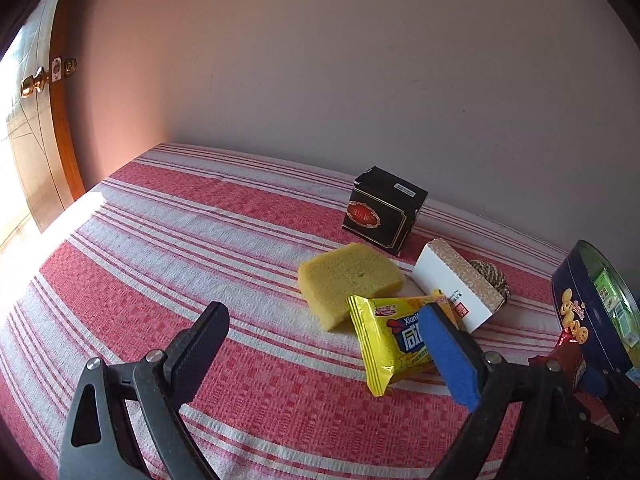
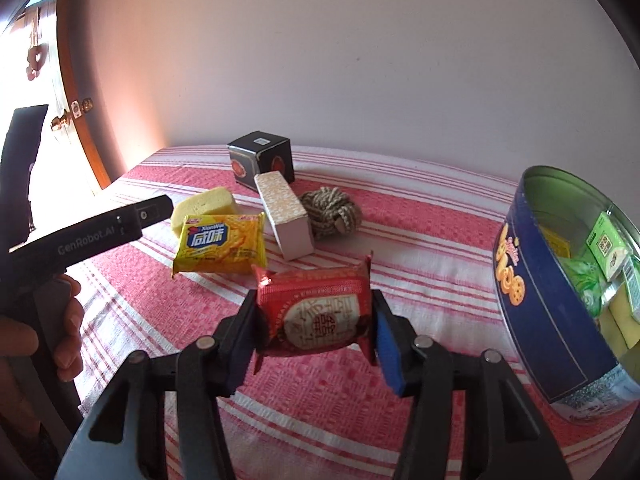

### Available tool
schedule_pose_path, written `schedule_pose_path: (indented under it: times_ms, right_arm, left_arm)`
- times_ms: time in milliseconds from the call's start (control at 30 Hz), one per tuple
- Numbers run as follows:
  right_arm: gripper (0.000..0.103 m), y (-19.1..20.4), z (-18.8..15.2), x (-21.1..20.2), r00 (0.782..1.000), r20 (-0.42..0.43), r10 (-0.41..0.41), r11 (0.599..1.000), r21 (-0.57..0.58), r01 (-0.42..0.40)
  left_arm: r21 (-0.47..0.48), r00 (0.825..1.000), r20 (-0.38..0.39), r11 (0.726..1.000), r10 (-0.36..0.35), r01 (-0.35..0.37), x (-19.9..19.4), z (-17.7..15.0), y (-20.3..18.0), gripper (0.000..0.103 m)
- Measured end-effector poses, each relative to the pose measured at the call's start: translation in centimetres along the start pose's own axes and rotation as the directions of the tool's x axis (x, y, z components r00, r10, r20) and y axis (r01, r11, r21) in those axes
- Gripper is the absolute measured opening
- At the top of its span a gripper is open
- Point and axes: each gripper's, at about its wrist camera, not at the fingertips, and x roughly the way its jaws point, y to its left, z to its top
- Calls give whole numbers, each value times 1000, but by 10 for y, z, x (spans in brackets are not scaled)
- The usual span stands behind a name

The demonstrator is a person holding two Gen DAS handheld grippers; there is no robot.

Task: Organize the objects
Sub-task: 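Grasp the red pastry pack with the right tool while the left tool grasps the yellow XianWei biscuit pack, then carry the red pastry pack and yellow biscuit pack over the tin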

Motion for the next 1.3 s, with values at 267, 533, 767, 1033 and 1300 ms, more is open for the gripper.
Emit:
schedule_pose_path:
  times_ms: [267,533,767,1033,1300]
  right_arm:
    - [53,-34,8,-18,993,69,-91,995,41,88]
    - [53,-39,10,-22,995,76,-66,996,59,62]
    - [53,-37,11,-27,993,92,-78,996,49,74]
    - [53,-33,12,-47,965,211,-156,988,33,153]
    - [53,-28,13,-63,943,305,-136,990,-4,144]
  left_arm:
    - [110,996,-78,994,37,-28,27,-3,-54,97]
    - [56,980,-178,995,90,-81,56,0,-62,88]
    - [-14,990,-143,1000,12,-14,41,-4,-44,68]
    - [-85,992,112,995,57,-48,-9,-10,-38,68]
    - [-95,972,227,995,58,-37,-37,-18,-37,68]
